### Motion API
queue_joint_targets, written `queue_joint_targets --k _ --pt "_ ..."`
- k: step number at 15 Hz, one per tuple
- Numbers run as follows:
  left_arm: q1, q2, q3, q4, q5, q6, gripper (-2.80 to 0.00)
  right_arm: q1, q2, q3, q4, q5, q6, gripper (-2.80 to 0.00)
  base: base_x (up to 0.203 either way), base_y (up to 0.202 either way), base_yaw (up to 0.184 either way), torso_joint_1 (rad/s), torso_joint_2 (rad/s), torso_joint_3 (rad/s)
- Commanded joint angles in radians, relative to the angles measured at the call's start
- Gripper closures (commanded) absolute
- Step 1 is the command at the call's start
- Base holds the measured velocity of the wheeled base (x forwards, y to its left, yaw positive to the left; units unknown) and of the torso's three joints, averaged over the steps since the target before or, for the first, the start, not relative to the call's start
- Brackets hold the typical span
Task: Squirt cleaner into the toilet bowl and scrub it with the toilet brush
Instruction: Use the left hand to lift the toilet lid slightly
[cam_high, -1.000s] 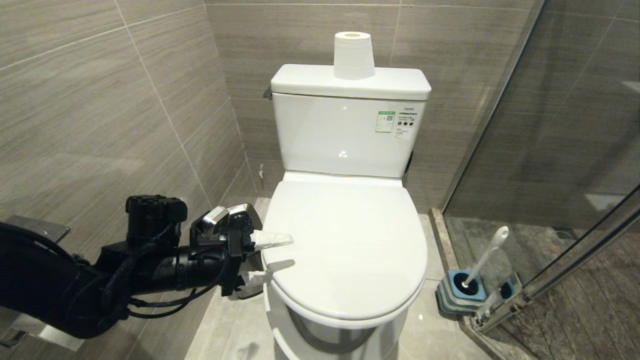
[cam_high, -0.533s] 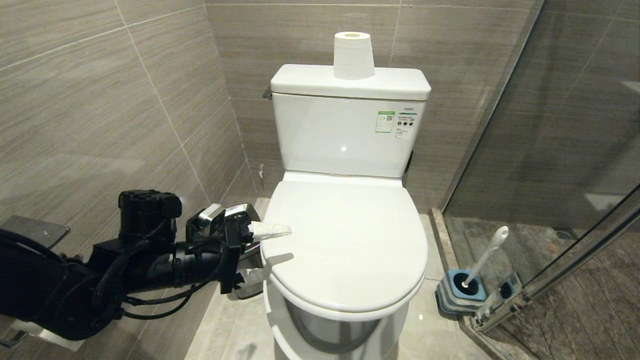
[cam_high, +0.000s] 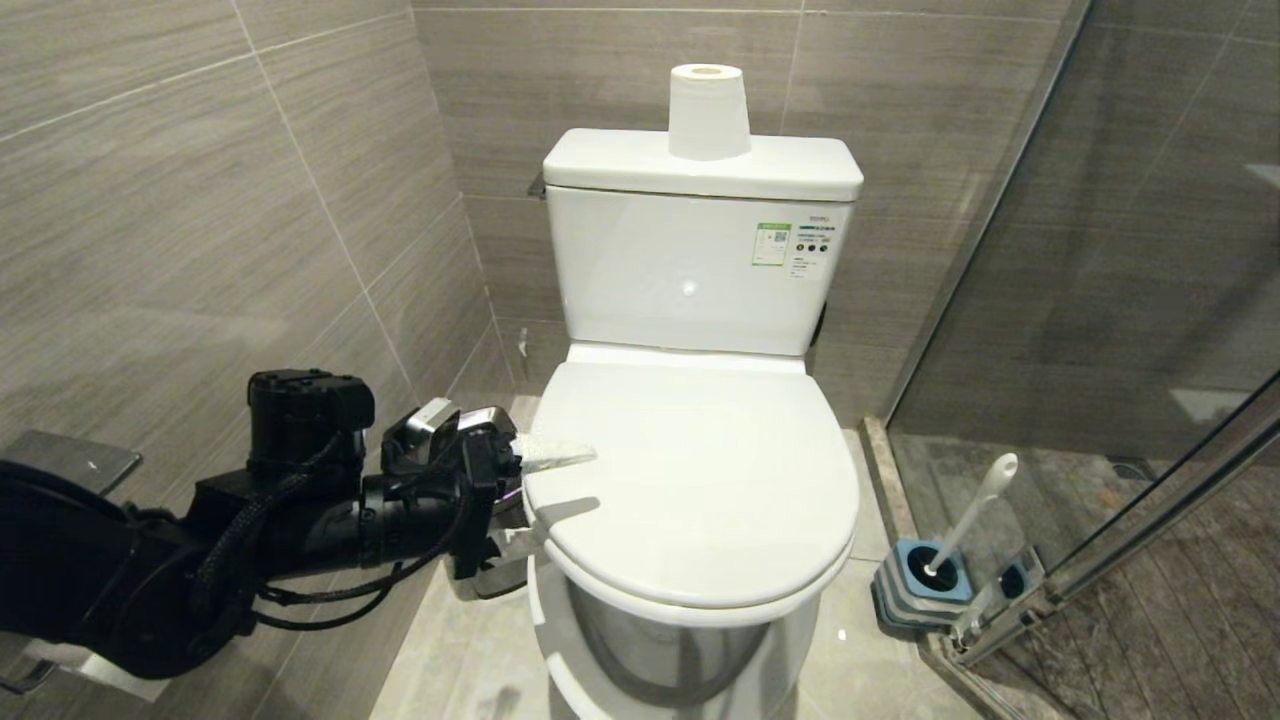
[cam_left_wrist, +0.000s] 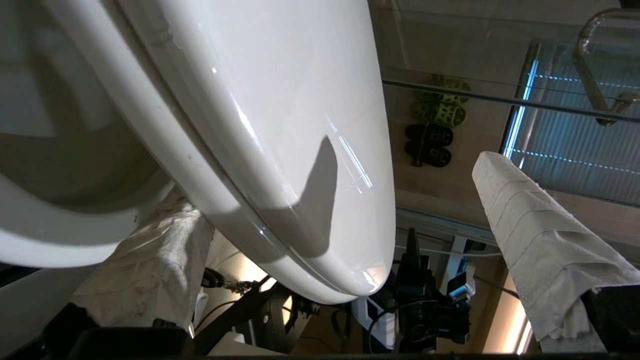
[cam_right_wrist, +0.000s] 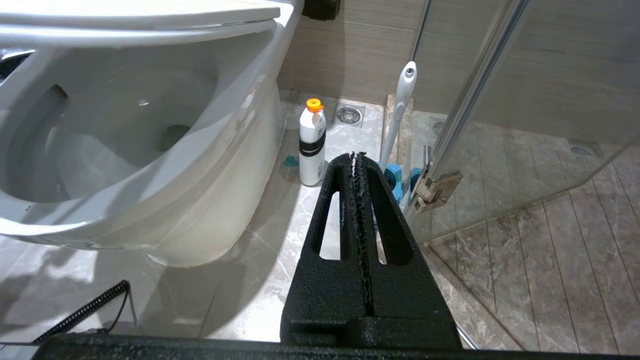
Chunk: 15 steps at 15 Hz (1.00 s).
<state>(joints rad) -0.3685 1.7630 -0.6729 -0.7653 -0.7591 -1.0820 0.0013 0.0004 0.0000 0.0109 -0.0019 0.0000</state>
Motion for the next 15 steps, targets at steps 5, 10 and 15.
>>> queue_joint_targets --k 5,10,15 --pt "-0.01 0.001 -0.014 -0.005 0.003 -0.004 -2.8 0.0 0.0 0.002 0.0 0.0 0.0 0.0 0.0 0.0 0.0 0.0 0.0 0.0" --pt "-0.033 0.001 -0.013 -0.005 0.027 -0.004 -2.8 0.001 -0.002 -0.007 -0.003 -0.001 0.008 0.0 0.0 0.0 0.0 0.0 0.0 0.0" --pt "-0.075 0.001 -0.013 -0.006 0.052 -0.006 -2.8 0.001 0.264 -0.317 0.028 -0.006 0.076 0.0 0.0 0.0 0.0 0.0 0.0 0.0"
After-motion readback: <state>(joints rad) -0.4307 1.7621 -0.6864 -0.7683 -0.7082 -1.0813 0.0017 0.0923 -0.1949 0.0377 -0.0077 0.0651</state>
